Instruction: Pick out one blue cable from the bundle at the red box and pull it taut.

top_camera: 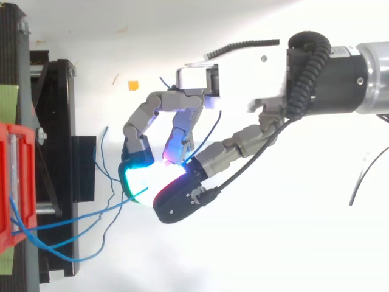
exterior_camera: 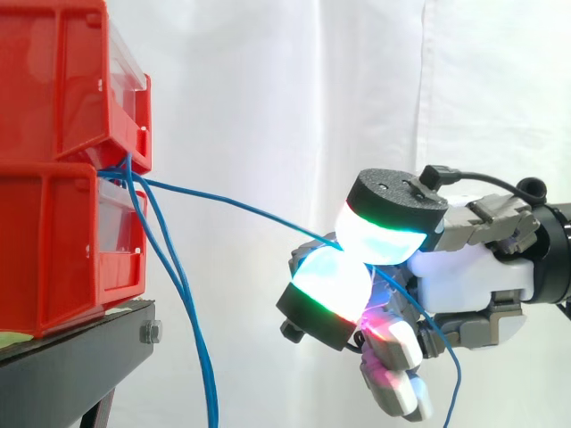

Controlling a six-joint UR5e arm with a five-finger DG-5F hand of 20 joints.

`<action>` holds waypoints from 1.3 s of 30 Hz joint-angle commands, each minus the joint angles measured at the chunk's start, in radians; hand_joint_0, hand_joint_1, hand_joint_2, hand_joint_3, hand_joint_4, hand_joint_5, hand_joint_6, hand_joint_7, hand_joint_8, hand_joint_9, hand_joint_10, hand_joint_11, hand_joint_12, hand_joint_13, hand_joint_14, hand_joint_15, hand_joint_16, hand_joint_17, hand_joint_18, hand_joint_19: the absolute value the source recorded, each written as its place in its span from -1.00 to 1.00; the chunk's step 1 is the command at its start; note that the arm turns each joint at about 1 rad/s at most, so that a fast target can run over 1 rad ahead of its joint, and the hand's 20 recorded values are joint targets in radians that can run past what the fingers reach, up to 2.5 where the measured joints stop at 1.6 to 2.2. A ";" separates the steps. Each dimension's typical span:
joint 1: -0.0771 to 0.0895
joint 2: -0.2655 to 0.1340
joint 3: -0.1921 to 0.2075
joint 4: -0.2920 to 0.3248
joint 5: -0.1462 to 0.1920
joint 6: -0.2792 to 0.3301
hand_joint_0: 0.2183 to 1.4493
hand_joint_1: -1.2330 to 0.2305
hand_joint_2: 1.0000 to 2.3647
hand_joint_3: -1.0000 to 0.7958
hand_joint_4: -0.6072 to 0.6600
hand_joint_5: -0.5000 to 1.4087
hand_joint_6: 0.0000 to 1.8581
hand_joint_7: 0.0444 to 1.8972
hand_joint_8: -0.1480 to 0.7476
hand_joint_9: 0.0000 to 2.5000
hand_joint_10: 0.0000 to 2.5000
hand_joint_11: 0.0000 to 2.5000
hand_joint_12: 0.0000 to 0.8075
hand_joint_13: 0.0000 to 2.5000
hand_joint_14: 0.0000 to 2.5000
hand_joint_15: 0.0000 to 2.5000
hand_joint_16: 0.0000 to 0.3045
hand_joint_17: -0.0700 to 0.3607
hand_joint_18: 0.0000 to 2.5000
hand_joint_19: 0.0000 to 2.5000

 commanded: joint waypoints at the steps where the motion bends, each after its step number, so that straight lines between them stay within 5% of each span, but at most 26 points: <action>1: 0.000 0.006 0.001 -0.021 0.000 -0.006 -0.20 -0.46 -0.97 -0.11 -0.10 -0.59 0.01 0.06 0.03 -0.06 -0.99 -0.55 0.03 -0.16 -0.98 -0.54 -0.65 -0.11 -0.26 -0.36; 6: 0.001 0.019 0.000 -0.092 0.051 0.000 -0.19 -0.45 -0.97 -0.12 -0.11 -0.59 0.01 0.05 0.02 -0.06 -0.99 -0.55 0.02 -0.15 -0.98 -0.54 -0.65 -0.12 -0.26 -0.36; 15: 0.001 0.019 0.000 -0.086 0.066 0.026 -0.17 -0.45 -0.97 -0.13 -0.22 -0.59 0.01 0.04 0.01 -0.03 -0.98 -0.54 -0.01 -0.16 -0.98 -0.55 -0.67 -0.15 -0.28 -0.38; 24: 0.003 0.019 0.000 -0.086 0.120 0.038 -0.17 -0.46 -0.97 -0.14 -0.25 -0.59 0.01 0.02 0.00 -0.03 -0.98 -0.51 -0.05 -0.21 -0.98 -0.56 -0.69 -0.19 -0.35 -0.42; 39: 0.009 0.019 -0.002 -0.087 0.120 0.037 -0.17 -0.45 -0.98 -0.16 -0.24 -0.59 0.01 0.02 0.00 0.09 -0.98 -0.27 -0.05 -0.24 -0.98 -0.57 -0.71 -0.21 -0.40 -0.45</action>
